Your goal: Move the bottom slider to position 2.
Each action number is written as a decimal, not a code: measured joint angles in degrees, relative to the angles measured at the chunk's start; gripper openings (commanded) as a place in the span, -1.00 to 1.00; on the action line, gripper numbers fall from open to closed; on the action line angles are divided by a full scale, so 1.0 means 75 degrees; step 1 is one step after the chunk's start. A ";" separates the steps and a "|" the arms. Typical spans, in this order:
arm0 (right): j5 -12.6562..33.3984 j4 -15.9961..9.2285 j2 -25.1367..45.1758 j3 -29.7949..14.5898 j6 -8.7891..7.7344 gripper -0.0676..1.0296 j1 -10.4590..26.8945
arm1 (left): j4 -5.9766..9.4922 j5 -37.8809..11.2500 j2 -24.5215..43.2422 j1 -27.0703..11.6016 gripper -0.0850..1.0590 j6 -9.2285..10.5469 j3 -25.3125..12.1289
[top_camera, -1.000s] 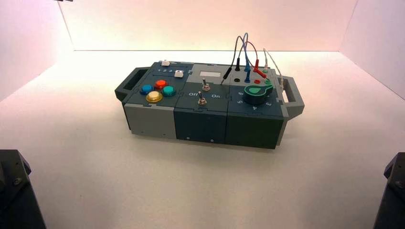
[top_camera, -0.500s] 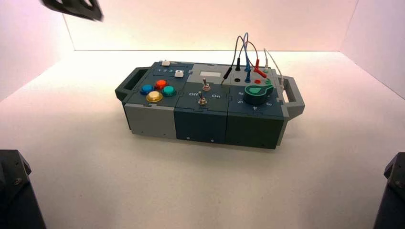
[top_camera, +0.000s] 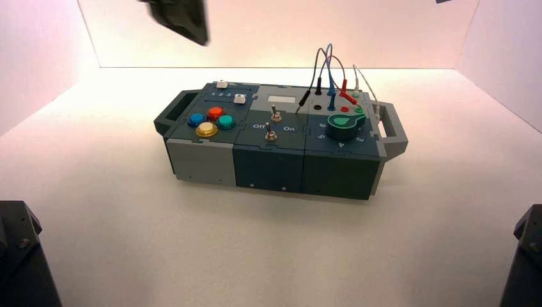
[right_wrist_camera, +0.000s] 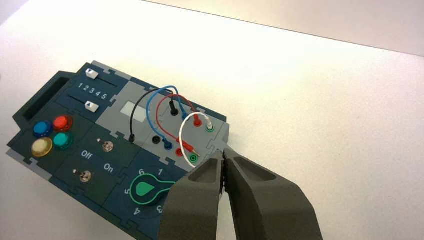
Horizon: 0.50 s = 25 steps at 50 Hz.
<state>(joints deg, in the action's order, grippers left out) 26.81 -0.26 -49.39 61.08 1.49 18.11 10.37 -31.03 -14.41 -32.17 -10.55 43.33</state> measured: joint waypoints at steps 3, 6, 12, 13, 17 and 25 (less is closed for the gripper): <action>0.0000 0.0012 0.0000 0.0000 0.0000 -0.90 0.0000 | 0.0000 -0.0141 0.0375 -0.0129 -0.91 0.0012 -0.0258; 0.0000 0.0000 0.0012 0.0000 -0.0012 -0.90 0.0000 | 0.0012 -0.0375 0.0902 -0.0258 -0.91 0.0012 -0.0621; 0.0000 0.0012 0.0035 0.0000 0.0000 -0.90 0.0000 | 0.0012 -0.0621 0.1617 -0.0328 -0.91 0.0012 -0.1031; 0.0000 0.0000 0.0035 0.0000 -0.0012 -0.90 0.0000 | 0.0012 -0.0645 0.1781 -0.0316 -0.91 0.0012 -0.1113; 0.0000 0.0012 0.0035 0.0000 0.0000 -0.90 0.0000 | 0.0000 -0.0691 0.2180 -0.0328 -0.91 0.0012 -0.1301; 0.0000 0.0012 0.0059 0.0000 0.0000 -0.90 0.0000 | 0.0012 -0.0703 0.2684 -0.0492 -0.91 -0.0070 -0.1582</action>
<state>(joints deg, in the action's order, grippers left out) 26.81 -0.18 -48.96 61.08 1.49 18.11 10.46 -36.30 5.71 -35.86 -11.07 31.46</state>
